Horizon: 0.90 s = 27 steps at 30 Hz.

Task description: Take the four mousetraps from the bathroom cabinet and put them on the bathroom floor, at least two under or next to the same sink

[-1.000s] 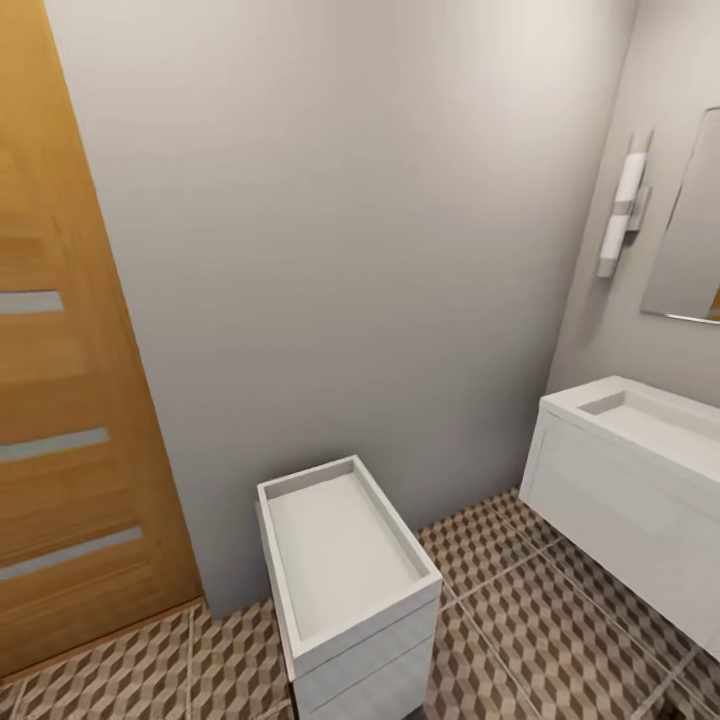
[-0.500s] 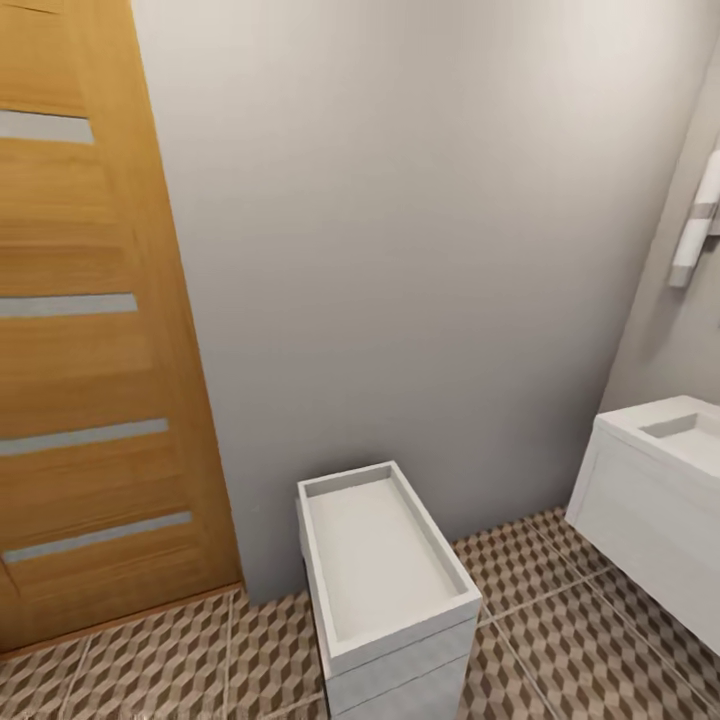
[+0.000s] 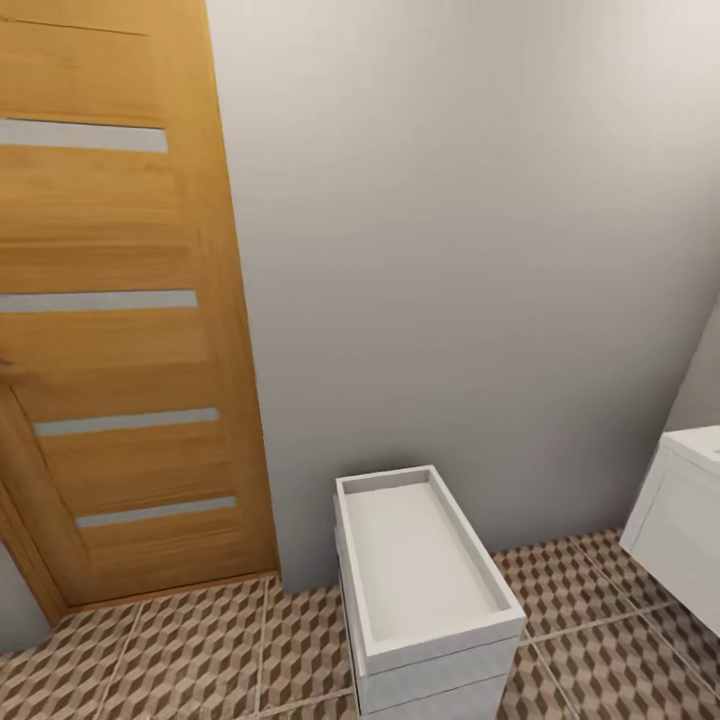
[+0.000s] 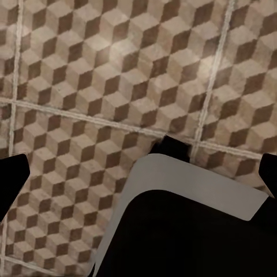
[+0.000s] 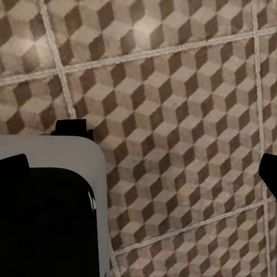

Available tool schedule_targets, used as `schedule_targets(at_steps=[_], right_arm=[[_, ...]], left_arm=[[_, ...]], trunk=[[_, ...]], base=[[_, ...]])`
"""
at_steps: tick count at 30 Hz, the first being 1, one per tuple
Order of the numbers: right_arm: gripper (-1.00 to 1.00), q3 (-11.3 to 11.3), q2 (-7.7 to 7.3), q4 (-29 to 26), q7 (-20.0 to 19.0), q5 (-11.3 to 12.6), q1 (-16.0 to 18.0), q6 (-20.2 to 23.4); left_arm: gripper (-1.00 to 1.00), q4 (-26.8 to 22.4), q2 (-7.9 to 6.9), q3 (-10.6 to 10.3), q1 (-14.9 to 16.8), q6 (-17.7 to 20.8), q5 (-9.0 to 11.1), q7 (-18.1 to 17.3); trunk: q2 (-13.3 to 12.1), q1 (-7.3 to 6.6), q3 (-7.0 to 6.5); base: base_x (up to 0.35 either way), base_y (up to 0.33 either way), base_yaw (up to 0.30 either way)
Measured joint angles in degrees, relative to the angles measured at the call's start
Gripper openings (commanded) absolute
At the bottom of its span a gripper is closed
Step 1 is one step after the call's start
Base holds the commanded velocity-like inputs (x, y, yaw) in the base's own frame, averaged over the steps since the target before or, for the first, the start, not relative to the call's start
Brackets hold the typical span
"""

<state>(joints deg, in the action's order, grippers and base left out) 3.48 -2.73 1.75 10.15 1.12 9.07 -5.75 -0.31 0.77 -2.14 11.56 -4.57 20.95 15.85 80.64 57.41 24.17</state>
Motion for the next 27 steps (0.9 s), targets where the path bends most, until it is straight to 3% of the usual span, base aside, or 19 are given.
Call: schedule_targets(at_steps=[27], right_arm=[[1.0,0.03,0.0,0.0,0.0,0.0,0.0,0.0]], left_arm=[[1.0,-0.16,-0.18,-0.06,0.0,0.15,-0.17,0.09]], trunk=[[0.0,0.0,0.0]], base=[[0.0,0.0,0.271]])
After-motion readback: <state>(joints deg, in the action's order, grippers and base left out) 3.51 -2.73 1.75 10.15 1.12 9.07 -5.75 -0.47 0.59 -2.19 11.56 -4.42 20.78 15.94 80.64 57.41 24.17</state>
